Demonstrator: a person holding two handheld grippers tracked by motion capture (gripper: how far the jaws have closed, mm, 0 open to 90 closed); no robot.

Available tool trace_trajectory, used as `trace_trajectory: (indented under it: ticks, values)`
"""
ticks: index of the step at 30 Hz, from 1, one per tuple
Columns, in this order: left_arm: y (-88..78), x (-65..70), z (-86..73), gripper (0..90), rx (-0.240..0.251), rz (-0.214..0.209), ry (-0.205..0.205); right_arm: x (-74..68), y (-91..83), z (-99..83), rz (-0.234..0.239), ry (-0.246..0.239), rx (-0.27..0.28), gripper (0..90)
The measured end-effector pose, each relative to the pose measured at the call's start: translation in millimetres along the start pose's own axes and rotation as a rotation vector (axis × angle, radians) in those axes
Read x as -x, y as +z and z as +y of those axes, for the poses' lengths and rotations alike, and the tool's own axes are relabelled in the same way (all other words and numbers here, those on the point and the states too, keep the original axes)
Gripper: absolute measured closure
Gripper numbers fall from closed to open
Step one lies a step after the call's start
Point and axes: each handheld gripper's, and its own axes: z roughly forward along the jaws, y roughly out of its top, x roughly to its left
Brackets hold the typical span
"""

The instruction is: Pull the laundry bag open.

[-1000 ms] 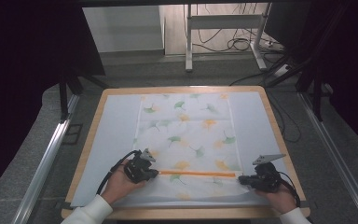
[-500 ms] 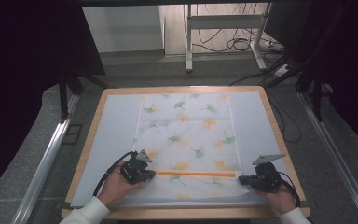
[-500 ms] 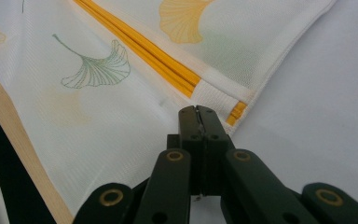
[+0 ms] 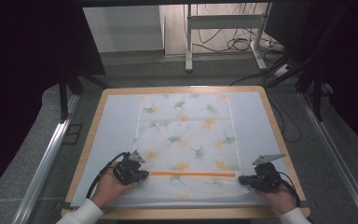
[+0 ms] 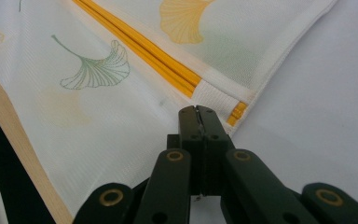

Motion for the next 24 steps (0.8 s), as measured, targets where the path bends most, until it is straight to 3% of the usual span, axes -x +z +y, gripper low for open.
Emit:
trace_trajectory:
  ticks: [24]
  values:
    - [-12.8, -12.8, -19.6, 90.0, -0.005, 0.032, -0.044, -0.3, 0.1, 0.1, -0.002, -0.002, -0.001, 89.6]
